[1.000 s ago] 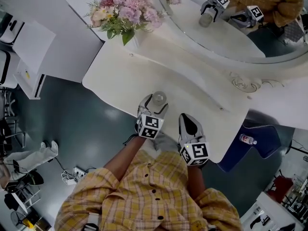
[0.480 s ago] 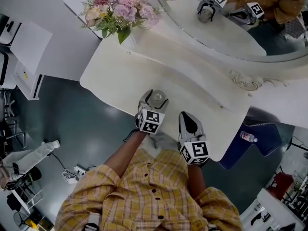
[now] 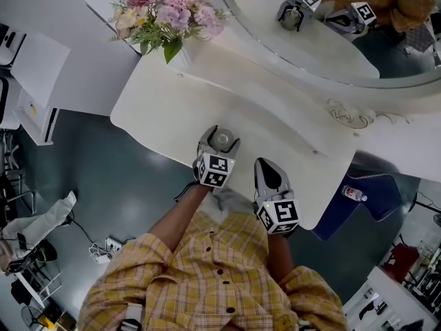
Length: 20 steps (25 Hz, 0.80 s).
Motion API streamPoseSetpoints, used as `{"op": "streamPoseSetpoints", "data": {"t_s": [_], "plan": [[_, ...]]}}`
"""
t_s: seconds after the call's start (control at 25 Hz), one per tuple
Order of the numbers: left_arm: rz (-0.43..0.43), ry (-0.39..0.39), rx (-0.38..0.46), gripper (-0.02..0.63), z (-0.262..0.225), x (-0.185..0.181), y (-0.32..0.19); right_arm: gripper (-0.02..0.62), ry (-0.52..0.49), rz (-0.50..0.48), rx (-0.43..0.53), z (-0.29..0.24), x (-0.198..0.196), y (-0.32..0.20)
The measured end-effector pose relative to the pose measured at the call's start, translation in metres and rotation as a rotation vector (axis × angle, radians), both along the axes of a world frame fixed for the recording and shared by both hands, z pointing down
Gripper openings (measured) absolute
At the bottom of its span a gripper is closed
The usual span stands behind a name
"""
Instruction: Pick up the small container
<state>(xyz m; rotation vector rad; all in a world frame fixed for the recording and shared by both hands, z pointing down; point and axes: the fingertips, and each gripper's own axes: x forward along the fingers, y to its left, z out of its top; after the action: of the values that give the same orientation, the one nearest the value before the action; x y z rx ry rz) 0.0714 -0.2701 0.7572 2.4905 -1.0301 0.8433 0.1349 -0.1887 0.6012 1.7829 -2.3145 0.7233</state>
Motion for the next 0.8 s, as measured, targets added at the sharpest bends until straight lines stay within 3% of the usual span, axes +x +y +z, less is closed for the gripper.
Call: {"op": "streamPoseSetpoints", "data": {"t_s": [0.8], "plan": [[-0.018,-0.035,0.040,0.341,0.010,0.001,-0.004,0.003,0.009,0.010,-0.004,-0.001,0.003,-0.002]]}}
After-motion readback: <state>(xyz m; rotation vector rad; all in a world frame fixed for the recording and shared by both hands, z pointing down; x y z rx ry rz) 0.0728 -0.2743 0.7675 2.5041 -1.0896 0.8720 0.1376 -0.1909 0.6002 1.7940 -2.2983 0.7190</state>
